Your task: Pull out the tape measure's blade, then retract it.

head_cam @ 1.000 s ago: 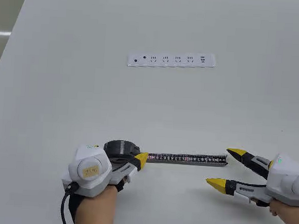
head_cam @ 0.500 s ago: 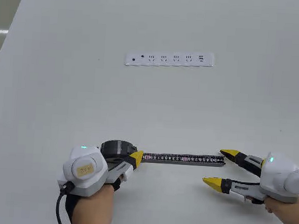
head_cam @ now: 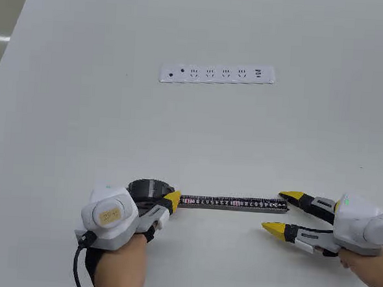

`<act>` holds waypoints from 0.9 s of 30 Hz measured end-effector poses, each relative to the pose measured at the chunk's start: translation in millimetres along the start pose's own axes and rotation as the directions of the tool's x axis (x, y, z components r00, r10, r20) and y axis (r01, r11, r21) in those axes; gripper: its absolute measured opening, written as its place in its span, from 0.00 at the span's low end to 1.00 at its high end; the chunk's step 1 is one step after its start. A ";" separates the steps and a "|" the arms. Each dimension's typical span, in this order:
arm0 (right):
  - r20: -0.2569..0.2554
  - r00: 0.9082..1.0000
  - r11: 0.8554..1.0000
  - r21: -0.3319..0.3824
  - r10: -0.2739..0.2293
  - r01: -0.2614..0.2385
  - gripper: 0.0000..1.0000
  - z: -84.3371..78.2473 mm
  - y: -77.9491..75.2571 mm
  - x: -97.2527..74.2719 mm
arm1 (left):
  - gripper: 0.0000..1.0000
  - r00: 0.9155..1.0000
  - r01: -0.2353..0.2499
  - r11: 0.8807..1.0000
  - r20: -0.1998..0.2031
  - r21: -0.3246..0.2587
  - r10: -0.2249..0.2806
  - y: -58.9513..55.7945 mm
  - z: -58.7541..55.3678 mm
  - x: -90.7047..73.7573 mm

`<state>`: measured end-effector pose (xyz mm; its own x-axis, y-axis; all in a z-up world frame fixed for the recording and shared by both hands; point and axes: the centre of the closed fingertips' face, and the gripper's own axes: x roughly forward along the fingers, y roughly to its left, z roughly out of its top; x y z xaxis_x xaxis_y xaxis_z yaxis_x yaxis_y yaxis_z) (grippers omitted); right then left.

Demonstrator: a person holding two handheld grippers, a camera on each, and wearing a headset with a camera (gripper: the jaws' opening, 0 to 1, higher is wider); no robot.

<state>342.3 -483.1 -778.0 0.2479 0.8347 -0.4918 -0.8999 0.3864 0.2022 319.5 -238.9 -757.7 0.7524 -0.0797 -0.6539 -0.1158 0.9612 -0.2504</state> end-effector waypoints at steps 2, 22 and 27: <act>-0.001 1.000 1.000 0.005 0.005 -0.005 0.46 0.0 -0.8 0.8 | 0.64 1.000 -0.006 1.000 -0.004 0.017 0.006 0.6 -0.2 0.9; -0.028 0.999 0.995 -0.088 0.036 -0.038 0.28 -1.6 -10.5 2.5 | 0.63 1.000 -0.017 1.000 -0.018 0.013 0.017 1.7 -2.1 4.4; -0.030 0.997 0.993 -0.097 0.068 -0.071 0.22 -1.4 -12.7 1.3 | 0.64 1.000 -0.018 1.000 -0.021 0.014 0.018 1.8 -2.4 5.0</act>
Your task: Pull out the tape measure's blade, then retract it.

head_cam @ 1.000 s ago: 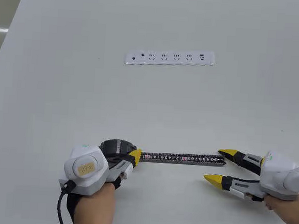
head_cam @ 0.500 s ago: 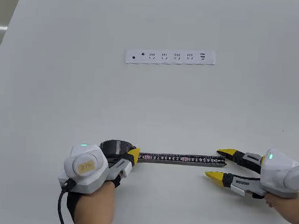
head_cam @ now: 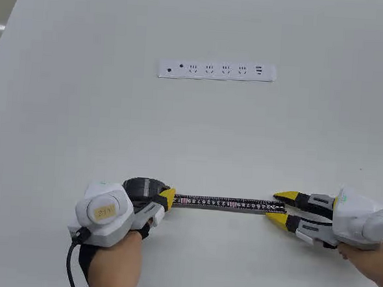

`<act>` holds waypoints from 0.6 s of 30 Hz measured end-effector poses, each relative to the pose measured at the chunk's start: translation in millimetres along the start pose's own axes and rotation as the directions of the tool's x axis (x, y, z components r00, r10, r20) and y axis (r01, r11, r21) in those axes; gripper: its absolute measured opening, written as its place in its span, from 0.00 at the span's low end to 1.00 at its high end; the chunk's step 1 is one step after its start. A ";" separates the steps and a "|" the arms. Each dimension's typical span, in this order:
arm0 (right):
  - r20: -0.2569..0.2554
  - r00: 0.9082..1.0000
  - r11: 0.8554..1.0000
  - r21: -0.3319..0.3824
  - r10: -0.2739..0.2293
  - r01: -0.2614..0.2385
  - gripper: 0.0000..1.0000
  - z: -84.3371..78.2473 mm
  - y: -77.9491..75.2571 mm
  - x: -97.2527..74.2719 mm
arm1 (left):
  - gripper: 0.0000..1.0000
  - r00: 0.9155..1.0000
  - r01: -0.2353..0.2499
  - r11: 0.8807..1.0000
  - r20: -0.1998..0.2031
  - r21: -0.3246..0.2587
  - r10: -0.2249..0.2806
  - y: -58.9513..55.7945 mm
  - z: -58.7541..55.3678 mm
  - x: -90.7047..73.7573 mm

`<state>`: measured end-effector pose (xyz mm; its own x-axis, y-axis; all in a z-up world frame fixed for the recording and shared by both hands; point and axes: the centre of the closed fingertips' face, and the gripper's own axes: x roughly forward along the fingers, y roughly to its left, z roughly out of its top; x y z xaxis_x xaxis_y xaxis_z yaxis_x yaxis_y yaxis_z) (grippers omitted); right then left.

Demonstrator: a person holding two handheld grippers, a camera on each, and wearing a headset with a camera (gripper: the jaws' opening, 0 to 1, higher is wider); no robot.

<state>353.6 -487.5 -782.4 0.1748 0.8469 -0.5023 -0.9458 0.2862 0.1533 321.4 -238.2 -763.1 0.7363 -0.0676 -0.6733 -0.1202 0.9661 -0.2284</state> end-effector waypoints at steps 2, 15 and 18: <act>0.006 1.000 1.000 0.001 0.015 -0.015 0.22 0.0 -0.3 -0.7 | 0.64 1.000 0.000 1.000 -0.002 0.000 0.000 -0.4 -0.2 0.1; 0.004 0.993 0.991 -0.057 0.117 -0.117 0.18 5.2 10.5 -0.2 | 0.63 1.000 -0.003 1.000 -0.011 0.002 0.003 0.1 -0.8 0.6; 0.005 0.993 0.991 -0.069 0.117 -0.117 0.17 6.6 12.1 -0.9 | 0.63 1.000 -0.002 1.000 -0.009 0.005 0.002 0.0 -0.6 0.6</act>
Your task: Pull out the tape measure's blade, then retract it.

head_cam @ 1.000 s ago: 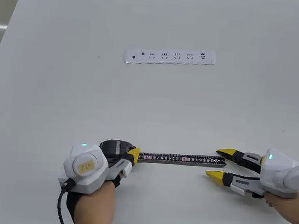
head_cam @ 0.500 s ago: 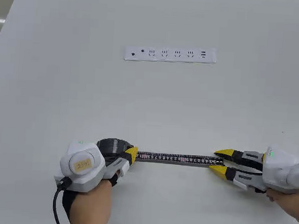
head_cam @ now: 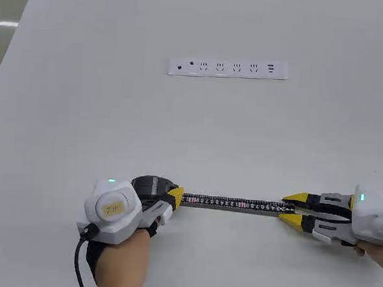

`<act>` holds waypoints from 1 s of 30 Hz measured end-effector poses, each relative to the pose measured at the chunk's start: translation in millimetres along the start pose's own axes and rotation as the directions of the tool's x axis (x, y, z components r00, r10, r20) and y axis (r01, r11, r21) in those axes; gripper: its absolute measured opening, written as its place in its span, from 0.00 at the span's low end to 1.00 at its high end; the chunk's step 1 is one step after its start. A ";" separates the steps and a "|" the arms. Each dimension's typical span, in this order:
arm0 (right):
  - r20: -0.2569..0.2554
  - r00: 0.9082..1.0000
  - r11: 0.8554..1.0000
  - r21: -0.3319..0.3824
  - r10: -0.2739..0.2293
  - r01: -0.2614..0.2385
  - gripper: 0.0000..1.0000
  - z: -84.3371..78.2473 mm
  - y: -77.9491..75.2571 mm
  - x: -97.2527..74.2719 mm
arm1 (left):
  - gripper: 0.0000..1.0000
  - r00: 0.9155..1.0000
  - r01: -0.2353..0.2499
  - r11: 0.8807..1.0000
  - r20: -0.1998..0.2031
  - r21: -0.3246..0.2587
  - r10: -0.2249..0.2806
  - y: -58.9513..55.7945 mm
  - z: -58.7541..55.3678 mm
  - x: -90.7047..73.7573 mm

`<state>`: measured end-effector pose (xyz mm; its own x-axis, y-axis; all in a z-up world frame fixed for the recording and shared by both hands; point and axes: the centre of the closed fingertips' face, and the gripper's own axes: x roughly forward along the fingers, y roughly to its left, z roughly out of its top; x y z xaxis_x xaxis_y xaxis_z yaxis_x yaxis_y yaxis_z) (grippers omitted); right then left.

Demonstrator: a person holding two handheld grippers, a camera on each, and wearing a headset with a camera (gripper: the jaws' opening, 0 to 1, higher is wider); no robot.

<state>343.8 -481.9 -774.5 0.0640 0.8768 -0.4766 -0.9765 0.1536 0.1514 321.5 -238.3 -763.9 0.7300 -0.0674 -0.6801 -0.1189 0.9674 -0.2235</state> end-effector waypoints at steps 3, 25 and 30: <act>-0.003 1.000 1.000 -0.008 0.001 -0.001 0.16 0.8 0.6 -0.5 | 0.62 1.000 0.001 1.000 -0.001 0.001 -0.001 0.0 -0.1 0.1; 0.006 0.999 0.999 -0.019 0.039 -0.039 0.15 2.0 7.2 19.6 | 0.61 1.000 0.005 1.000 -0.003 0.005 -0.005 0.9 -0.5 0.2; 0.010 0.999 0.999 -0.018 0.047 -0.047 0.15 1.8 7.5 23.4 | 0.61 1.000 0.006 1.000 -0.004 0.006 -0.006 1.2 -0.5 0.5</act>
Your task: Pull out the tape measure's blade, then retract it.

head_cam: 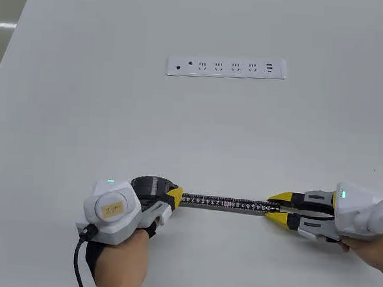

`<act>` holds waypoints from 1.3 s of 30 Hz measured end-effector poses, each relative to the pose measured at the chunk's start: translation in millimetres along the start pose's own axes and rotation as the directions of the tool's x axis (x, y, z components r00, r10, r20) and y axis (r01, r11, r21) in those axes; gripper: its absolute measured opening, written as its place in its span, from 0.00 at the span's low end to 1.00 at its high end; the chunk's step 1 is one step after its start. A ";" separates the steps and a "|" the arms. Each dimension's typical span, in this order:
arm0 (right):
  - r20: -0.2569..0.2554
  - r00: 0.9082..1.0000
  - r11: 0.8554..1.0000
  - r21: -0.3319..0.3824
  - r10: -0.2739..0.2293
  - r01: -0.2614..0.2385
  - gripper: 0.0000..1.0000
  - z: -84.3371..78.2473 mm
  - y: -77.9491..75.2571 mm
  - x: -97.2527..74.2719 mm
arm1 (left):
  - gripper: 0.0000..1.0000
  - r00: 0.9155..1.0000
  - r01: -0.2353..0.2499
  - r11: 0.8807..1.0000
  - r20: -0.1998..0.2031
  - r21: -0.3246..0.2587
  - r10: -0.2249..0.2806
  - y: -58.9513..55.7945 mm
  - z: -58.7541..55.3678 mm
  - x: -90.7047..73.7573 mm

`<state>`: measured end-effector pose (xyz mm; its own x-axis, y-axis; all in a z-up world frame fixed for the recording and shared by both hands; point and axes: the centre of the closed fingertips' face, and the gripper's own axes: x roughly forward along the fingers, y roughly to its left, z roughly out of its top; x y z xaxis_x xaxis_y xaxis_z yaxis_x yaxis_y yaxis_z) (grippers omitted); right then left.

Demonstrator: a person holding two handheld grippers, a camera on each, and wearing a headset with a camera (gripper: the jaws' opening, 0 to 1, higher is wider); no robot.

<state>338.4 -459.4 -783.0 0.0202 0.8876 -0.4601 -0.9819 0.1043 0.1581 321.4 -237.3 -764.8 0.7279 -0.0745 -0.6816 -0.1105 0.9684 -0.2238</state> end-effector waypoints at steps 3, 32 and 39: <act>0.004 1.000 1.000 0.002 0.006 -0.006 0.14 0.7 0.1 4.2 | 0.61 1.000 0.001 1.000 -0.001 0.001 -0.001 -0.3 0.1 0.1; 0.033 0.998 0.999 0.000 0.052 -0.052 0.14 23.8 15.4 52.2 | 0.61 1.000 0.006 1.000 -0.005 0.003 -0.006 -0.5 -0.5 0.6; 0.041 0.998 0.999 0.000 0.053 -0.053 0.14 26.9 17.0 59.5 | 0.61 1.000 0.007 1.000 -0.003 0.004 -0.007 -0.4 -0.3 0.4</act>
<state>328.0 -392.8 -784.1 -0.0243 0.9094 -0.4153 -0.9816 0.0570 0.1823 321.5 -237.9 -765.2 0.7266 -0.0816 -0.6822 -0.1031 0.9687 -0.2257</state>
